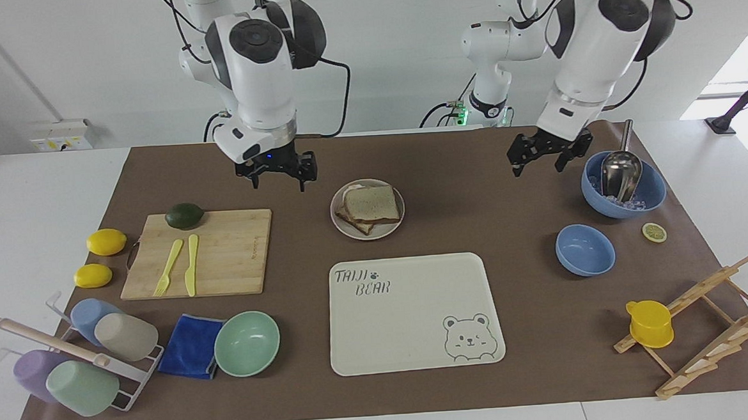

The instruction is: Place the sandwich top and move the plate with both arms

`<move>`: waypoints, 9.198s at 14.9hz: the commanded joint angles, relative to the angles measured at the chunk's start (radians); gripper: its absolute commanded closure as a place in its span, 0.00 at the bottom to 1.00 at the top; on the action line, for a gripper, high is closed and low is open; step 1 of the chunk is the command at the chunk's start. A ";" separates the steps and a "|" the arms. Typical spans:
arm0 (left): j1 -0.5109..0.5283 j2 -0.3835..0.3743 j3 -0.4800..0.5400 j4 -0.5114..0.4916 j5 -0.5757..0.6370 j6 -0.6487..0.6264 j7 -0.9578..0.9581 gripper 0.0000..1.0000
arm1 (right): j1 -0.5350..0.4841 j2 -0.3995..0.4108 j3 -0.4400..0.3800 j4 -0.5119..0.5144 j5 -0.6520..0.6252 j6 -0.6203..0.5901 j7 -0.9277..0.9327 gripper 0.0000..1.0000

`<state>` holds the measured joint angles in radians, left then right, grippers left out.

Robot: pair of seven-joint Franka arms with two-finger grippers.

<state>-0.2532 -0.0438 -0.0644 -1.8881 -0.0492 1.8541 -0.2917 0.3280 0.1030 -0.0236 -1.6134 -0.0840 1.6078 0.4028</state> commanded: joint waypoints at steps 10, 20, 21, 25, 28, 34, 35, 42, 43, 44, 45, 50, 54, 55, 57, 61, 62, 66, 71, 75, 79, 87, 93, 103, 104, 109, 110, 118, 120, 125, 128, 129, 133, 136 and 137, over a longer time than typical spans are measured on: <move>-0.273 0.090 0.012 -0.359 -0.087 0.503 -0.095 0.00 | -0.237 -0.127 0.004 -0.065 0.079 -0.164 -0.180 0.00; -0.328 0.176 0.011 -0.353 -0.141 0.582 -0.089 0.06 | -0.277 -0.123 0.002 -0.069 0.079 -0.129 -0.196 0.00; -0.330 0.176 0.011 -0.353 -0.141 0.580 -0.090 0.07 | -0.276 -0.118 0.001 -0.062 0.076 -0.111 -0.197 0.00; -0.347 0.177 0.011 -0.353 -0.144 0.580 -0.092 0.08 | -0.271 -0.108 -0.030 -0.054 0.069 -0.103 -0.255 0.00; -0.350 0.177 0.011 -0.355 -0.144 0.580 -0.093 0.09 | -0.259 -0.123 -0.053 -0.057 0.072 -0.111 -0.305 0.00; -0.360 0.188 0.011 -0.356 -0.150 0.580 -0.093 0.10 | -0.265 -0.144 -0.062 -0.066 0.078 -0.120 -0.299 0.00; -0.360 0.193 0.011 -0.356 -0.153 0.582 -0.093 0.11 | -0.264 -0.144 -0.062 -0.065 0.078 -0.117 -0.295 0.00; -0.368 0.202 0.011 -0.347 -0.192 0.591 -0.092 0.22 | -0.262 -0.144 -0.062 -0.065 0.078 -0.120 -0.297 0.00; -0.373 0.202 0.011 -0.342 -0.193 0.591 -0.092 0.26 | -0.262 -0.144 -0.062 -0.065 0.078 -0.120 -0.297 0.00; -0.385 0.203 0.011 -0.341 -0.207 0.593 -0.092 0.32 | -0.262 -0.144 -0.062 -0.065 0.078 -0.120 -0.298 0.00; -0.393 0.203 0.011 -0.341 -0.227 0.605 -0.090 0.38 | -0.262 -0.144 -0.062 -0.065 0.078 -0.120 -0.297 0.00; -0.410 0.203 0.011 -0.341 -0.231 0.616 -0.087 0.64 | -0.262 -0.144 -0.062 -0.065 0.078 -0.120 -0.298 0.00; -0.405 0.203 0.012 -0.344 -0.231 0.616 -0.084 0.73 | -0.262 -0.144 -0.062 -0.065 0.078 -0.120 -0.298 0.00; -0.405 0.203 0.012 -0.344 -0.231 0.614 -0.083 0.77 | -0.262 -0.144 -0.062 -0.065 0.078 -0.120 -0.297 0.00; -0.406 0.209 0.012 -0.344 -0.231 0.617 -0.083 0.83 | -0.262 -0.144 -0.062 -0.065 0.078 -0.120 -0.297 0.00; -0.402 0.214 0.012 -0.344 -0.231 0.625 -0.081 1.00 | -0.262 -0.144 -0.062 -0.065 0.078 -0.120 -0.297 0.00; -0.399 0.214 0.012 -0.344 -0.231 0.625 -0.081 1.00 | -0.262 -0.144 -0.062 -0.065 0.078 -0.120 -0.297 0.00; -0.377 0.214 0.011 -0.341 -0.231 0.613 -0.067 1.00 | -0.262 -0.144 -0.062 -0.065 0.078 -0.120 -0.297 0.00; -0.330 0.199 0.011 -0.295 -0.270 0.530 -0.043 1.00 | -0.262 -0.144 -0.062 -0.065 0.078 -0.120 -0.297 0.00; -0.267 0.199 0.011 -0.159 -0.276 0.338 -0.043 1.00 | -0.262 -0.144 -0.062 -0.065 0.078 -0.120 -0.297 0.00; -0.219 0.214 0.012 -0.054 -0.307 0.258 -0.044 1.00 | -0.262 -0.144 -0.062 -0.065 0.078 -0.120 -0.297 0.00; -0.107 0.459 0.020 0.366 -0.411 0.080 -0.060 1.00 | -0.262 -0.144 -0.062 -0.065 0.078 -0.120 -0.298 0.00; -0.070 0.631 0.070 0.538 -0.431 0.102 -0.063 1.00 | -0.262 -0.144 -0.062 -0.065 0.078 -0.120 -0.297 0.00; -0.087 0.648 0.084 0.385 -0.353 0.398 -0.063 1.00 | -0.262 -0.144 -0.062 -0.065 0.078 -0.120 -0.297 0.00; -0.087 0.648 0.084 0.385 -0.353 0.401 -0.063 1.00 | -0.262 -0.144 -0.062 -0.065 0.078 -0.120 -0.297 0.00; -0.087 0.644 0.086 0.370 -0.345 0.395 -0.049 0.94 | -0.262 -0.144 -0.062 -0.065 0.078 -0.120 -0.297 0.00; -0.084 0.644 0.086 0.369 -0.318 0.395 -0.047 0.54 | -0.262 -0.144 -0.062 -0.065 0.078 -0.120 -0.298 0.00; -0.069 0.578 0.113 0.406 -0.170 0.284 -0.047 0.00 | -0.262 -0.144 -0.062 -0.065 0.078 -0.120 -0.297 0.00; -0.067 0.507 0.156 0.403 -0.146 0.211 -0.044 0.00 | -0.262 -0.144 -0.062 -0.065 0.078 -0.120 -0.298 0.00; -0.034 0.336 0.195 0.405 -0.037 -0.025 0.064 0.00 | -0.262 -0.144 -0.062 -0.065 0.078 -0.120 -0.297 0.00; -0.035 0.218 0.193 0.397 -0.001 -0.162 0.071 0.00 | -0.262 -0.144 -0.062 -0.065 0.078 -0.120 -0.297 0.00; -0.035 0.179 0.195 0.386 0.000 -0.212 0.080 0.00 | -0.262 -0.144 -0.062 -0.065 0.078 -0.120 -0.298 0.00; -0.035 0.055 0.193 0.340 0.017 -0.337 0.105 0.00 | -0.262 -0.144 -0.062 -0.065 0.078 -0.120 -0.298 0.00; 0.021 -0.014 0.158 0.267 0.019 -0.363 0.126 0.00 | -0.262 -0.144 -0.062 -0.065 0.078 -0.120 -0.297 0.00; 0.069 -0.025 0.103 0.253 0.019 -0.369 0.135 0.00 | -0.262 -0.144 -0.062 -0.065 0.078 -0.120 -0.297 0.00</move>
<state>-0.2582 -0.0191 0.1146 -1.5565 -0.0517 1.4895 -0.1890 0.0690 -0.0183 -0.0802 -1.6530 -0.0284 1.4837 0.1204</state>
